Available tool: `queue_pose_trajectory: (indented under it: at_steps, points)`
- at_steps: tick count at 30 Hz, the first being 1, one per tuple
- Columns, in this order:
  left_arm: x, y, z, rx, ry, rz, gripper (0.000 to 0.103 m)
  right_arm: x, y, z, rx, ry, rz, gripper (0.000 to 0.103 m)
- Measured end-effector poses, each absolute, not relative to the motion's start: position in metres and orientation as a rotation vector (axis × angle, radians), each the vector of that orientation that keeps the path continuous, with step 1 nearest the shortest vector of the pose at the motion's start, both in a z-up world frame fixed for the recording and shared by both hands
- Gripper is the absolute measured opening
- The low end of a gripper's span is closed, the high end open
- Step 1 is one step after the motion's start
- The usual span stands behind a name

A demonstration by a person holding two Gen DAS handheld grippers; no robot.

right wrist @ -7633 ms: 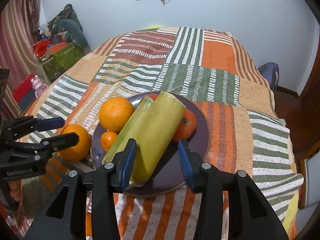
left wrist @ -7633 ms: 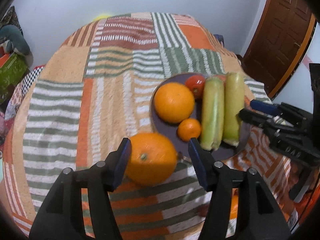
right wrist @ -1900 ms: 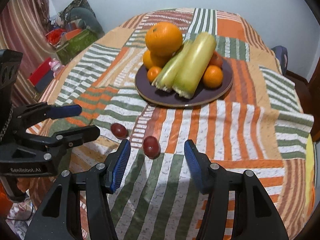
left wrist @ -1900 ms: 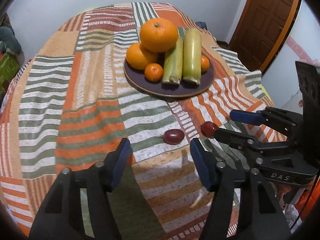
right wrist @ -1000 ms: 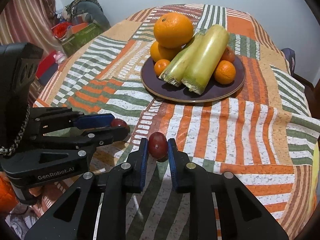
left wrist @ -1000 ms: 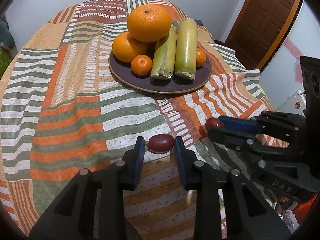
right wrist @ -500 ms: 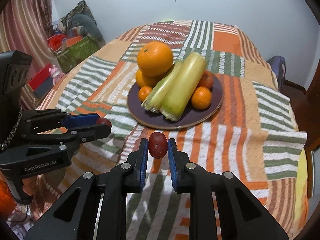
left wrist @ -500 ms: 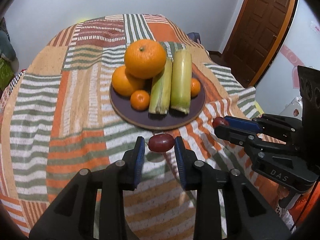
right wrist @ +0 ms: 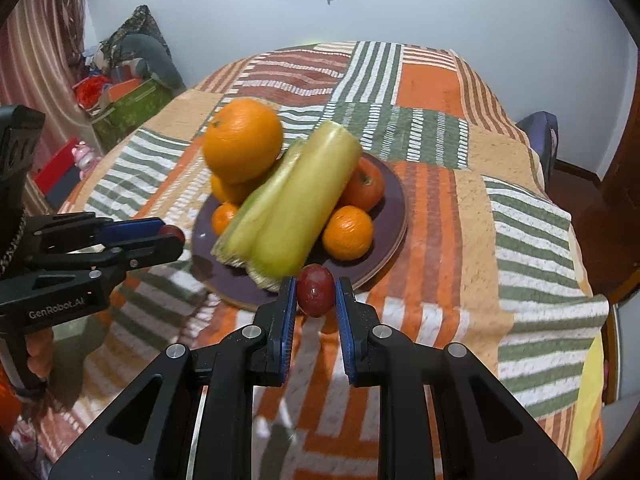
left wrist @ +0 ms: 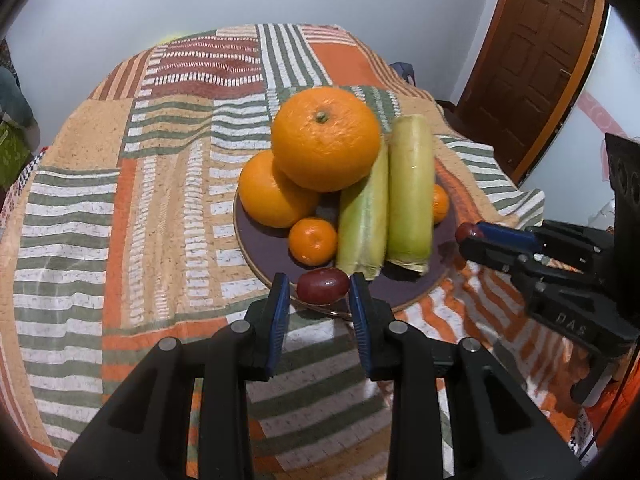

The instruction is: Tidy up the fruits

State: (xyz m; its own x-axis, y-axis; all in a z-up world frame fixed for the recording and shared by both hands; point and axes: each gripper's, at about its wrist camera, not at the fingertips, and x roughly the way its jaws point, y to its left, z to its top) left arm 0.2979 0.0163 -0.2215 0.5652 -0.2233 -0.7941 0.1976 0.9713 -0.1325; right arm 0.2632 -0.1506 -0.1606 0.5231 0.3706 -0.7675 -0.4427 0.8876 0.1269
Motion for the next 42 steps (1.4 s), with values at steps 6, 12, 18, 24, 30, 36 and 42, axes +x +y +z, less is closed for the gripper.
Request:
queue_pose_trajectory:
  at_steps: [6,12,18,24,30,36,42]
  points:
    - [0.306,0.017,-0.234,-0.037,0.967,-0.249,0.030,0.273,-0.146,-0.171,-0.093,0.920,0.493,0.018]
    - [0.310,0.016,-0.239,-0.045,0.983,-0.245,0.030,0.273,-0.143,-0.172,-0.093,0.920,0.502,0.018]
    - [0.312,0.018,-0.242,-0.058,1.000,-0.224,0.055,0.276,-0.144,-0.171,-0.087,0.930,0.515,0.021]
    - [0.302,0.020,-0.228,-0.058,0.961,-0.213,0.055,0.269,-0.143,-0.167,-0.117,0.910,0.500,0.037]
    - [0.282,0.024,-0.193,-0.067,0.879,-0.187,0.055,0.261,-0.154,-0.144,-0.078,0.866,0.480,0.037]
    - [0.241,0.028,-0.129,-0.076,0.718,-0.159,0.055,0.235,-0.167,-0.092,-0.061,0.756,0.466,0.037]
    - [0.180,0.027,-0.056,-0.082,0.523,-0.154,0.055,0.192,-0.181,-0.028,-0.025,0.598,0.461,0.037]
